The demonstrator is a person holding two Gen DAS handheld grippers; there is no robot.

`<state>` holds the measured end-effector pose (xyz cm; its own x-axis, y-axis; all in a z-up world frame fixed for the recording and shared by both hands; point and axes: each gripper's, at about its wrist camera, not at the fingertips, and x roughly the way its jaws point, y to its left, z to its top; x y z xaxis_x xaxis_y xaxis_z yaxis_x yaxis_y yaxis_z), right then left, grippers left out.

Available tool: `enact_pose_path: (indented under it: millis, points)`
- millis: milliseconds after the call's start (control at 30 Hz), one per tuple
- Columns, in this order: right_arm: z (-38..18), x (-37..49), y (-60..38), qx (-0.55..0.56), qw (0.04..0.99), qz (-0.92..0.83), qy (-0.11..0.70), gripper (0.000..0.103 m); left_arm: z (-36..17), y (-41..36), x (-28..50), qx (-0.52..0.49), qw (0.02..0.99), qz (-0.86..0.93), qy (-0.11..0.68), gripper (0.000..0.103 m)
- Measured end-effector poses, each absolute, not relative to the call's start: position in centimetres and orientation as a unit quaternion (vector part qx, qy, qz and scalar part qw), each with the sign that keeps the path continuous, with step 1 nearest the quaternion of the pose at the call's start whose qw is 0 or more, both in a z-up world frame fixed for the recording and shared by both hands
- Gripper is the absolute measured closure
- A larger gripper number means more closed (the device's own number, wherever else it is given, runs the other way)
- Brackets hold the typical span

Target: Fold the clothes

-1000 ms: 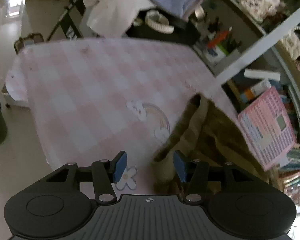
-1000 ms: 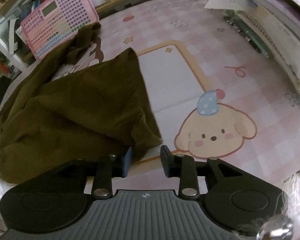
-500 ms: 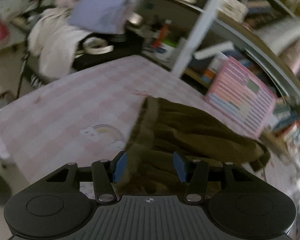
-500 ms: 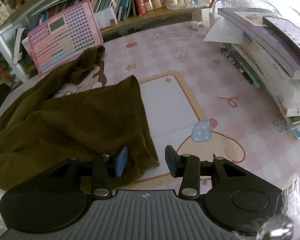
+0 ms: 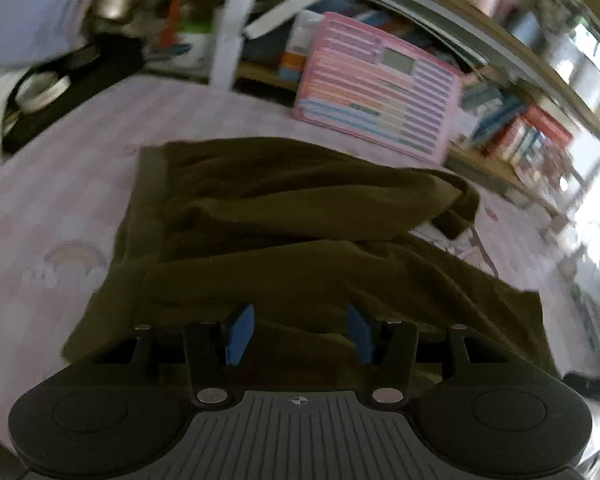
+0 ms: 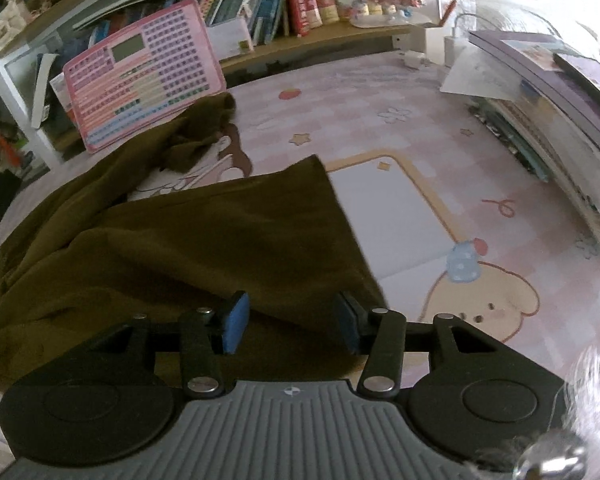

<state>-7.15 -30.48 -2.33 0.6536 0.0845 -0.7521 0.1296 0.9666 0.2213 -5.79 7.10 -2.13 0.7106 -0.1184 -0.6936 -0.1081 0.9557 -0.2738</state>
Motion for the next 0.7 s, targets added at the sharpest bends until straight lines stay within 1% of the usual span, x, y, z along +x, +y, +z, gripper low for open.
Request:
enact_pose_path:
  millis: [233,467,533,700]
  points:
    - [-2.1,-7.1,-28.2,0.126,0.901,-0.035,0.415,0.058,-1.7,7.4,-4.6,-0.099,0.917,-0.036,0.385,0.051]
    - [-1.8,-7.2,-25.7,0.11,0.899,-0.047,0.42,0.057,-1.9,8.5,-4.2,-0.086,0.917,-0.059,0.385,0.051]
    - [-1.8,-7.4,-25.0,0.104,0.898,-0.05,0.424,0.055,-2.0,8.8,-4.1,-0.083,0.917,-0.066,0.386,0.051]
    - [-1.7,-7.9,-23.6,0.088,0.895,-0.058,0.433,0.054,-3.1,9.7,-4.4,-0.095,0.909,-0.078,0.397,0.051]
